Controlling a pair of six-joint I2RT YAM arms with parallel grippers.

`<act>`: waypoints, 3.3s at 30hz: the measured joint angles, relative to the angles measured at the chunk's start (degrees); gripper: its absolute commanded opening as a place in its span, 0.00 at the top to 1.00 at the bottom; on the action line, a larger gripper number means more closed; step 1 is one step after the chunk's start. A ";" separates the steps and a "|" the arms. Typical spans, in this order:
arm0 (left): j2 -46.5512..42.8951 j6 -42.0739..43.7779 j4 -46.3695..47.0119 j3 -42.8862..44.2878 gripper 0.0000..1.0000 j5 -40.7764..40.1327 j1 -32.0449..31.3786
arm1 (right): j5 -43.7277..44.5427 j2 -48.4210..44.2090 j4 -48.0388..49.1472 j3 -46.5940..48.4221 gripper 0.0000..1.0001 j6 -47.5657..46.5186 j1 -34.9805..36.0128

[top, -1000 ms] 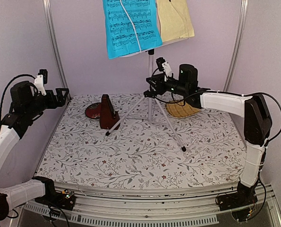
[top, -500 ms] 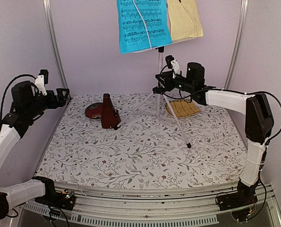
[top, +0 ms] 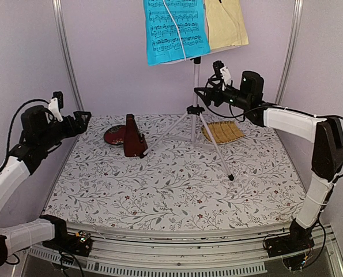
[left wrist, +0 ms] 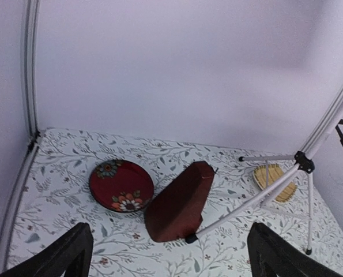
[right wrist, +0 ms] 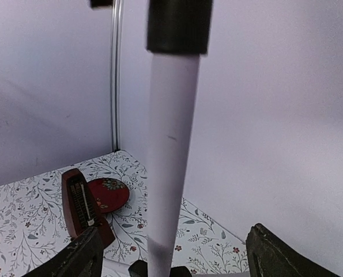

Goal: Pack up the instrument practice props

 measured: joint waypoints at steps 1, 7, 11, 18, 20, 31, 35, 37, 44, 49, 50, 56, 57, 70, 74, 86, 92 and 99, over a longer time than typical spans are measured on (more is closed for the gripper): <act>0.02 -1.92 2.01 -2.27 0.05 -0.44 -1.70 | -0.39 -1.64 0.00 -1.05 0.05 0.00 -0.02; 10.14 -6.99 8.50 -5.90 0.05 -4.26 -11.41 | 0.63 -13.73 0.39 -10.54 0.01 0.02 0.04; 23.41 -6.95 10.05 1.05 0.04 -7.52 -16.57 | 4.46 -25.05 0.87 -21.57 0.01 0.70 -0.31; 40.26 -4.42 7.89 17.49 0.08 -14.27 -19.63 | 10.34 -40.26 -3.63 -34.60 0.01 4.61 -1.01; 43.28 -3.91 6.27 21.66 0.13 -16.33 -19.65 | 11.30 -43.19 -5.66 -36.04 0.01 5.88 -1.03; 48.28 -2.56 0.98 27.21 0.30 -20.22 -19.65 | 16.61 -50.47 -14.95 -39.63 0.01 8.90 -1.05; 50.40 -2.16 -0.35 28.83 0.34 -20.44 -19.65 | 17.29 -50.25 -16.11 -40.44 0.01 9.57 -1.05; 51.23 -1.88 -0.90 29.18 0.35 -20.44 -19.65 | 17.40 -50.10 -16.13 -40.59 0.01 9.97 -1.05; 52.78 -0.90 -1.40 30.12 0.41 -21.49 -19.71 | 17.46 -49.42 -16.22 -41.05 0.01 10.86 -1.05; 53.27 0.13 -1.29 30.27 0.52 -22.58 -20.09 | 17.49 -49.42 -16.37 -41.29 0.01 11.19 -1.05; 53.40 0.63 -1.20 30.32 0.56 -22.91 -20.22 | 17.49 -49.40 -16.37 -41.29 0.01 11.26 -1.05; 53.33 2.23 -1.05 30.25 0.61 -25.44 -20.52 | 17.51 -49.20 -16.39 -41.29 0.01 11.89 -1.05; 53.05 2.45 -0.96 29.90 0.63 -25.81 -20.52 | 17.51 -49.16 -16.37 -41.31 0.01 11.93 -1.05; 32.46 5.62 -6.27 13.62 0.72 -32.13 -20.50 | 17.53 -48.98 -16.63 -41.62 0.01 12.41 -1.05; 24.63 7.45 -6.64 8.68 0.74 -27.76 -20.59 | 17.46 -48.85 -16.63 -41.62 0.01 12.70 -1.05; 19.61 15.56 -3.34 4.04 0.76 -11.56 -30.10 | 15.67 -48.85 -16.59 -41.62 0.01 13.49 -1.05; 26.08 20.06 0.15 5.07 0.76 -6.95 -35.93 | 14.88 -49.42 -16.59 -41.68 0.01 13.60 -1.05; 33.20 24.15 4.98 8.20 0.75 -0.57 -38.75 | 12.87 -49.81 -16.52 -42.32 0.01 13.70 -1.05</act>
